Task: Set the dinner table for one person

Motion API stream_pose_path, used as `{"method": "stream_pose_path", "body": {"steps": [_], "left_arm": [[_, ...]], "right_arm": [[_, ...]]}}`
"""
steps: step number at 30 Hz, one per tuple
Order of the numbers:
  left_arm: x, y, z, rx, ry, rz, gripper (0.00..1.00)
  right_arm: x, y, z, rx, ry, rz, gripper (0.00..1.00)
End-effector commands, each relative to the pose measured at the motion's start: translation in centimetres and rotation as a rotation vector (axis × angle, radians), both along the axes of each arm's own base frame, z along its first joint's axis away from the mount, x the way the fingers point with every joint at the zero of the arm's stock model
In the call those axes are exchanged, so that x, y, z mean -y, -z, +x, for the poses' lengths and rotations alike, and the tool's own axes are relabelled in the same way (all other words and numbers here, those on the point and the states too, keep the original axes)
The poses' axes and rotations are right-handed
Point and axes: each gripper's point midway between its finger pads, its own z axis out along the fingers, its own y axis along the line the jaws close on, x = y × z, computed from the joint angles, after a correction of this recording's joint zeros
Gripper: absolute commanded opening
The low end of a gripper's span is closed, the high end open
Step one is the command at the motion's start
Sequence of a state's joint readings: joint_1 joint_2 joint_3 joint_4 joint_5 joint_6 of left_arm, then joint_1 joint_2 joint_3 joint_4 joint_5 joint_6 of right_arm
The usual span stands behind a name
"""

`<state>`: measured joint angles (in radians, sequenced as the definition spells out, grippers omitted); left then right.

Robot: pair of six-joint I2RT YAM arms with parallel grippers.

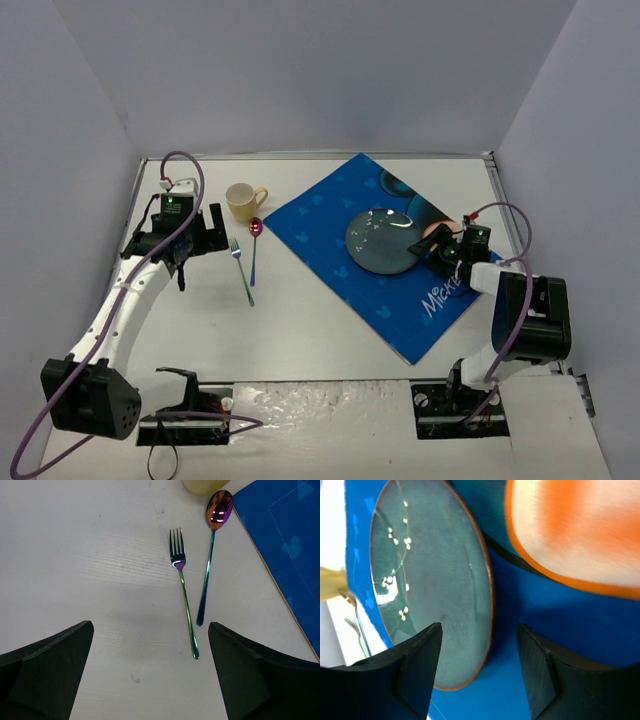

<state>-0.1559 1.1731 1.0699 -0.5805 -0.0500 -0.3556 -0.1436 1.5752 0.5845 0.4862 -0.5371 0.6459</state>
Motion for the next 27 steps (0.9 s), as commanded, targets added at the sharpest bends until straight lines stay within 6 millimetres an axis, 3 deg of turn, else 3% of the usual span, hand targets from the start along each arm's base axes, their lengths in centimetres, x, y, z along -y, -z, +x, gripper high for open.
{"method": "stream_pose_path", "body": {"steps": [1,4,7,10,12,17,19,20,23,27], "left_arm": [[0.4,-4.2,2.7,0.105,-0.019,-0.039,0.97],[0.4,-4.8,3.7,0.103,-0.032,-0.039,0.97],[0.2,-4.6,5.2,0.081,-0.064,-0.038,0.97],[-0.1,-4.2,7.4,0.064,-0.104,-0.046,0.97],[-0.2,-4.0,9.9,0.050,-0.124,-0.064,0.97],[0.2,-2.6,14.9,0.022,-0.121,-0.078,0.96],[0.5,-3.0,17.2,0.036,-0.106,-0.076,0.91],[0.6,-2.3,18.0,0.021,-0.104,-0.072,0.89],[0.9,0.4,19.5,-0.049,-0.097,-0.063,0.83],[1.2,2.1,20.9,-0.071,-0.089,-0.059,0.68]], "right_arm": [[3.4,-2.1,-0.8,-0.036,0.061,-0.219,0.67],[5.6,-4.7,-1.7,-0.023,0.147,-0.328,0.76],[6.7,-8.6,-1.9,0.074,0.208,-0.391,0.82],[5.9,-12.9,-1.8,0.200,0.206,-0.405,0.86],[4.5,-14.8,-1.4,0.258,0.159,-0.406,0.87],[2.2,-16.4,-1.0,0.317,0.067,-0.397,0.89],[0.9,-17.2,-1.0,0.347,0.014,-0.396,0.89],[0.4,-17.4,-1.0,0.357,-0.006,-0.399,0.89],[-0.3,-18.3,-1.2,0.386,-0.026,-0.393,0.89],[-0.7,-18.6,-1.4,0.399,-0.043,-0.390,0.90]]}}
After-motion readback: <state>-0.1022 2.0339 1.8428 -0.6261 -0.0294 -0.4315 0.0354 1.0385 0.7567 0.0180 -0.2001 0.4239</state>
